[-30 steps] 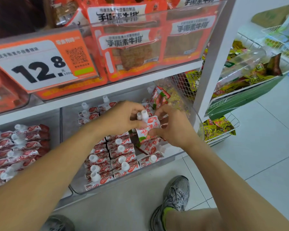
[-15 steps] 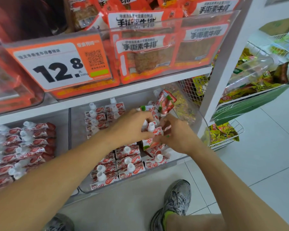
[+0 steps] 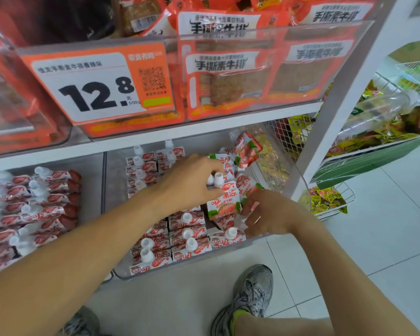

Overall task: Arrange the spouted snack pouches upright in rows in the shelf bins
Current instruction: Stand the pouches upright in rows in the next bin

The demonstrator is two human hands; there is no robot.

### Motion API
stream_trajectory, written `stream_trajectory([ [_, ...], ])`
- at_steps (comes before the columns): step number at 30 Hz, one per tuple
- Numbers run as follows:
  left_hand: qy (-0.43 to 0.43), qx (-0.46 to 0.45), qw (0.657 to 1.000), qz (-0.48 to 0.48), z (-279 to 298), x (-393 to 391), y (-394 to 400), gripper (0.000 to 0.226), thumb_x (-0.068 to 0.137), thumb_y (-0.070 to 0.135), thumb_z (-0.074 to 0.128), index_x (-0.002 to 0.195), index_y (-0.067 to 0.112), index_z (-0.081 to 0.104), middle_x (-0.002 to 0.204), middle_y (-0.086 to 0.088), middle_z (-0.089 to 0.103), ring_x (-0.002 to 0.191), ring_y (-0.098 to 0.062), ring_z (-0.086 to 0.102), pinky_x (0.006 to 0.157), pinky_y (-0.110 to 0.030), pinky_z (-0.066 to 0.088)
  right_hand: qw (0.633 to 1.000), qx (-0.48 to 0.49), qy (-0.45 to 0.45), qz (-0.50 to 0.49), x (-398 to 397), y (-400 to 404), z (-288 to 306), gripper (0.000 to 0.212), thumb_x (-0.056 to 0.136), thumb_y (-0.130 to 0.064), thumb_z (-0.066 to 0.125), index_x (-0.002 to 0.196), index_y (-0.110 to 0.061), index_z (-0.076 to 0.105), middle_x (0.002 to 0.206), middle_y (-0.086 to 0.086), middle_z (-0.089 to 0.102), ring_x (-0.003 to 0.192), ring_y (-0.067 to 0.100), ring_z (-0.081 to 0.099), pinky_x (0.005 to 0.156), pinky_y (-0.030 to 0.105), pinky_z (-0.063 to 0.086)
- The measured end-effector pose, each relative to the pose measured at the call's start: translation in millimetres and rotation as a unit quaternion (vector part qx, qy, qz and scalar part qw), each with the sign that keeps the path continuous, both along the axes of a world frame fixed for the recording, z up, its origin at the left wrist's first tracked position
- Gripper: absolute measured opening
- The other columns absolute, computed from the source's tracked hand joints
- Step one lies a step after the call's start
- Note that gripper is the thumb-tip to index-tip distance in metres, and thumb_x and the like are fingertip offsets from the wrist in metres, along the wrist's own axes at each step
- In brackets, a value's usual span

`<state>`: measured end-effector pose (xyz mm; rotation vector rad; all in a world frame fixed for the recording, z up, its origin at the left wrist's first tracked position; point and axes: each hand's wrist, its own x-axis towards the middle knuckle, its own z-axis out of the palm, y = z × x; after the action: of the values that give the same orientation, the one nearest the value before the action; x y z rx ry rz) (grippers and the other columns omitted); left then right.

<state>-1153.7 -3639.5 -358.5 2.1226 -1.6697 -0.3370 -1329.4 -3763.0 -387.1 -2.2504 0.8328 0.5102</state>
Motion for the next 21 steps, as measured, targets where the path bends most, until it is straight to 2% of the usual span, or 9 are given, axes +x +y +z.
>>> stream_trajectory([
  [1,-0.004,-0.004,1.000,0.004,0.6,-0.4,0.2,0.019,0.077,0.032,0.078,0.092,0.022,0.070,0.056,0.021,0.043,0.052,0.003,0.045,0.053,-0.023,0.038,1.000,0.002,0.009,0.011,1.0,0.5,-1.8,0.036,0.064,-0.030,0.085,0.094,-0.027,0.065,0.092,-0.007,0.069,0.080,0.009,0.063,0.068,0.023,0.048],
  [4,-0.014,-0.007,1.000,0.003,3.4,-2.1,0.7,0.020,0.077,0.032,0.077,0.093,0.022,0.070,0.054,0.019,0.042,0.053,-0.004,0.049,0.058,-0.030,0.048,1.000,-0.013,-0.001,0.013,3.9,1.6,-3.1,0.033,0.064,-0.028,0.085,0.092,-0.026,0.068,0.091,-0.009,0.064,0.071,0.001,0.056,0.057,0.019,0.041],
  [7,-0.024,-0.005,1.000,-0.002,3.5,-3.1,0.5,0.020,0.078,0.033,0.076,0.094,0.023,0.070,0.056,0.019,0.043,0.058,-0.012,0.052,0.057,-0.029,0.046,0.999,0.031,-0.039,-0.011,-1.1,2.6,4.9,0.023,0.068,-0.020,0.082,0.084,-0.025,0.067,0.074,-0.008,0.064,0.061,0.010,0.061,0.060,0.026,0.050],
  [10,-0.024,-0.014,1.000,0.015,2.8,0.8,1.2,0.020,0.078,0.032,0.075,0.093,0.020,0.068,0.061,0.012,0.054,0.060,-0.015,0.057,0.059,-0.033,0.050,0.989,0.044,-0.129,-0.051,-13.0,-1.0,18.9,0.012,0.074,-0.018,0.076,0.081,-0.026,0.070,0.065,0.001,0.070,0.059,0.015,0.065,0.060,0.029,0.052],
  [13,-0.027,-0.020,0.999,0.025,3.4,0.7,1.4,0.020,0.078,0.033,0.075,0.093,0.021,0.068,0.065,0.007,0.059,0.063,-0.017,0.059,0.058,-0.031,0.049,0.967,0.044,-0.231,-0.097,-20.0,1.8,27.5,0.004,0.081,-0.018,0.075,0.079,-0.018,0.072,0.062,0.002,0.068,0.054,0.014,0.062,0.059,0.034,0.052],
  [15,-0.027,-0.020,0.999,0.021,2.4,-2.6,0.0,0.020,0.077,0.034,0.076,0.092,0.024,0.069,0.073,0.005,0.067,0.068,-0.017,0.062,0.058,-0.029,0.047,0.960,0.066,-0.261,-0.077,-16.4,11.0,26.3,0.005,0.085,-0.021,0.075,0.081,-0.018,0.073,0.065,0.002,0.069,0.057,0.017,0.064,0.061,0.036,0.053],
  [17,-0.019,-0.014,1.000,0.011,-1.3,-5.6,-2.0,0.021,0.075,0.036,0.078,0.092,0.026,0.069,0.082,0.005,0.070,0.072,-0.015,0.063,0.060,-0.029,0.049,0.961,0.087,-0.261,-0.020,-9.5,21.3,19.8,0.006,0.087,-0.024,0.074,0.087,-0.018,0.074,0.071,-0.001,0.071,0.065,0.016,0.065,0.063,0.028,0.053],
  [19,-0.005,0.003,1.000,-0.008,-5.1,-6.5,-3.0,0.023,0.074,0.034,0.079,0.094,0.029,0.068,0.090,0.008,0.070,0.079,-0.012,0.064,0.065,-0.034,0.054,0.963,0.072,-0.261,0.014,-4.0,25.9,12.7,0.011,0.088,-0.029,0.072,0.088,-0.018,0.072,0.076,-0.005,0.070,0.069,0.008,0.063,0.065,0.022,0.050],
  [21,0.010,0.038,0.999,-0.036,-7.8,-6.3,-2.3,0.030,0.074,0.029,0.080,0.101,0.029,0.067,0.102,0.010,0.069,0.088,-0.011,0.064,0.071,-0.036,0.055,0.965,0.037,-0.258,0.026,-2.6,25.3,12.4,0.011,0.089,-0.035,0.069,0.090,-0.023,0.071,0.082,-0.010,0.069,0.076,0.004,0.063,0.069,0.022,0.050],
])
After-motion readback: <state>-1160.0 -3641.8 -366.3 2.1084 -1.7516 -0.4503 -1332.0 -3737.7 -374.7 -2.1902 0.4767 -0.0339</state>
